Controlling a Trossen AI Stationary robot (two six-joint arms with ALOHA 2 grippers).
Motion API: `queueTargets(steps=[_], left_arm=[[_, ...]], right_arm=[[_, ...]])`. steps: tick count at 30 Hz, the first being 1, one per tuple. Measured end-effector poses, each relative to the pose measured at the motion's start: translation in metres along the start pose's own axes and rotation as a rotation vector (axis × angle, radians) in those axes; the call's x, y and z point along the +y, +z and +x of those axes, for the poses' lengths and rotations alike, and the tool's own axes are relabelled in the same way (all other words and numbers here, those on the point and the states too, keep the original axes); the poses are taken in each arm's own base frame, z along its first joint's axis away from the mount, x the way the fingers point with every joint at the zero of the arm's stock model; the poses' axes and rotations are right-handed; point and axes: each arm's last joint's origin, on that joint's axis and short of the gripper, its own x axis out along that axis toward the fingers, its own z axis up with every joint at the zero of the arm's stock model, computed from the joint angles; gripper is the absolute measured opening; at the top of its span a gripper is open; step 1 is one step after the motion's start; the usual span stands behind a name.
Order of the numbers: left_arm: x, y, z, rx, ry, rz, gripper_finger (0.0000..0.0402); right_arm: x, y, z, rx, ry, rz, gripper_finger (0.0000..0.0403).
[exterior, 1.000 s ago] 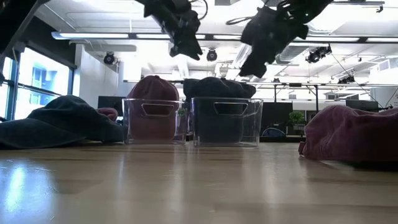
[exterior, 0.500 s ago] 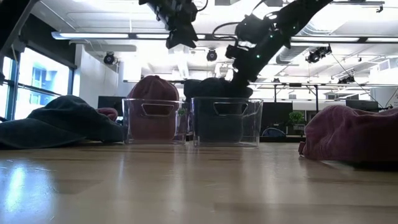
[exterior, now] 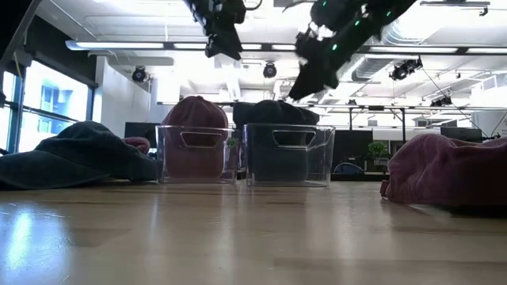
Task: Pick & Place hat
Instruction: Put the bottom red cap into the left bin
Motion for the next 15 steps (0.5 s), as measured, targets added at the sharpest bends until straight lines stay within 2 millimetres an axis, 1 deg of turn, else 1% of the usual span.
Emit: queueTargets(steps=[2,4,7,9,12,15], left_arm=[[-0.001,0.002,-0.003,-0.026,0.011,0.024,0.0127],[-0.005,0.004,-0.002,-0.038,0.006,0.048,0.0127],[-0.011,0.005,0.001,-0.041,-0.01,0.082,0.0127],[-0.016,0.006,0.003,-0.044,-0.019,0.109,0.0127],[-0.029,0.009,0.007,-0.058,-0.042,0.149,0.0127],[-0.048,0.013,0.012,-0.081,-0.077,0.183,0.0127]], right_arm=[[0.005,0.001,-0.015,0.004,0.013,0.053,0.0128],[0.01,-0.001,-0.03,0.023,0.03,0.105,0.0128],[0.021,-0.008,-0.053,0.099,0.11,0.17,0.0128],[0.03,-0.015,-0.067,0.173,0.178,0.183,0.0128],[0.044,-0.029,-0.088,0.291,0.226,0.167,0.0128],[0.059,-0.041,-0.105,0.386,0.258,0.132,0.0128]])
